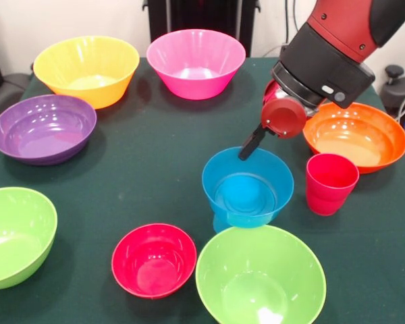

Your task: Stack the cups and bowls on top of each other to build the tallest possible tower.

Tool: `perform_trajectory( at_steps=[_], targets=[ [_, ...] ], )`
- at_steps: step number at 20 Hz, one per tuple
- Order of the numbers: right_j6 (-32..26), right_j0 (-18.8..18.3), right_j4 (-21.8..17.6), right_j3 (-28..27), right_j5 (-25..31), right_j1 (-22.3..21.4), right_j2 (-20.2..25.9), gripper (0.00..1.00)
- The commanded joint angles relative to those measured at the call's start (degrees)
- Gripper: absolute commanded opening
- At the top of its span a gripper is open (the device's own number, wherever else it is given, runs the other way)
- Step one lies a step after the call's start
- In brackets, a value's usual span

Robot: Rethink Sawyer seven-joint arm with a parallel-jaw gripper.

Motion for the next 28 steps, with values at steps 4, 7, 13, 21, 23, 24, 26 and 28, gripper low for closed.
perform_trajectory(
  at_steps=[4,7,13,21,23,24,26,28],
  targets=[
    [3.31,1.29,-4.29,6.28,-1.68,-1.42,12.12,0.0],
    [2.44,1.31,-4.45,7.29,-2.84,-2.0,12.86,0.0],
    [2.37,1.25,-4.63,7.91,-3.49,-2.61,13.57,0.0],
    [2.65,0.76,-5.0,7.19,-4.56,-2.0,13.18,0.0],
    [2.75,0.52,-4.89,6.81,-4.73,-1.86,13.11,0.0],
    [2.87,0.43,-4.87,6.61,-4.64,-1.79,13.03,0.0],
    [3.29,0.11,-4.88,5.81,-3.98,-1.44,12.62,0.0],
    [3.83,-0.1,-4.86,5.02,-3.46,-0.96,12.15,0.0]
  ],
)
